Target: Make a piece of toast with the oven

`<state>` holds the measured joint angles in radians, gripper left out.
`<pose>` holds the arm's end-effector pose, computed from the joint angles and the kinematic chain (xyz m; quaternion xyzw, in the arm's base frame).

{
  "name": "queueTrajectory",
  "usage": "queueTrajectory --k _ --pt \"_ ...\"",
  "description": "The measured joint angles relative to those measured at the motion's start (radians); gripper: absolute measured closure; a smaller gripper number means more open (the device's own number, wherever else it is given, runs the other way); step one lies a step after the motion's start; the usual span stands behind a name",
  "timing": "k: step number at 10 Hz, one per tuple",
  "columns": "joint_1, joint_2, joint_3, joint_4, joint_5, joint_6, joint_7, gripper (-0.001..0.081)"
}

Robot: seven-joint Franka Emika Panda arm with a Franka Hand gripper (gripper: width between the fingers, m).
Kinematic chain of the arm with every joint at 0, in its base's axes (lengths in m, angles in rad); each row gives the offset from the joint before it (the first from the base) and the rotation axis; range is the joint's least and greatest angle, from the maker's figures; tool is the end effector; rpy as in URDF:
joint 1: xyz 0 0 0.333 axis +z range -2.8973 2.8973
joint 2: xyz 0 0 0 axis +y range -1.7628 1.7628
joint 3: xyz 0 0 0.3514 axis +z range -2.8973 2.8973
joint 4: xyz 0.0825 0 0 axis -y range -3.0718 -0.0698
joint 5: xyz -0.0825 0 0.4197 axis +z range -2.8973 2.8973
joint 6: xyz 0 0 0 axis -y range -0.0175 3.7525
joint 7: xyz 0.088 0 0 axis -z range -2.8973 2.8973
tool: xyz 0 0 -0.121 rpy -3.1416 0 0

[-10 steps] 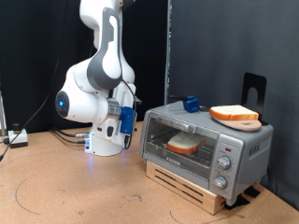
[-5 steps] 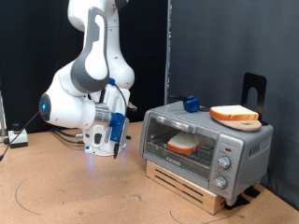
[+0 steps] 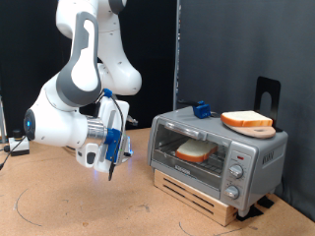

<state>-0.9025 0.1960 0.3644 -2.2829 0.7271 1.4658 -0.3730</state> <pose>0.4259 -0.1523 0.2747 -0.7949 0.1900 0.2481 0.5201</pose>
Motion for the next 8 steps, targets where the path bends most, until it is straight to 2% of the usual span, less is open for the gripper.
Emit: queueTrajectory --k 2,3,5,7,8 --pt "0.006 0.014 0.01 0.008 0.039 0.007 0.032 -0.0002" --pt "0.014 0.036 0.021 0.032 0.067 0.011 0.047 -0.0002" --pt "0.036 0.105 0.043 0.116 0.041 -0.029 0.072 -0.0002" --pt "0.073 0.184 0.058 0.218 -0.02 -0.066 0.109 -0.0002" --pt "0.089 0.22 0.064 0.261 -0.018 -0.069 0.135 -0.0002"
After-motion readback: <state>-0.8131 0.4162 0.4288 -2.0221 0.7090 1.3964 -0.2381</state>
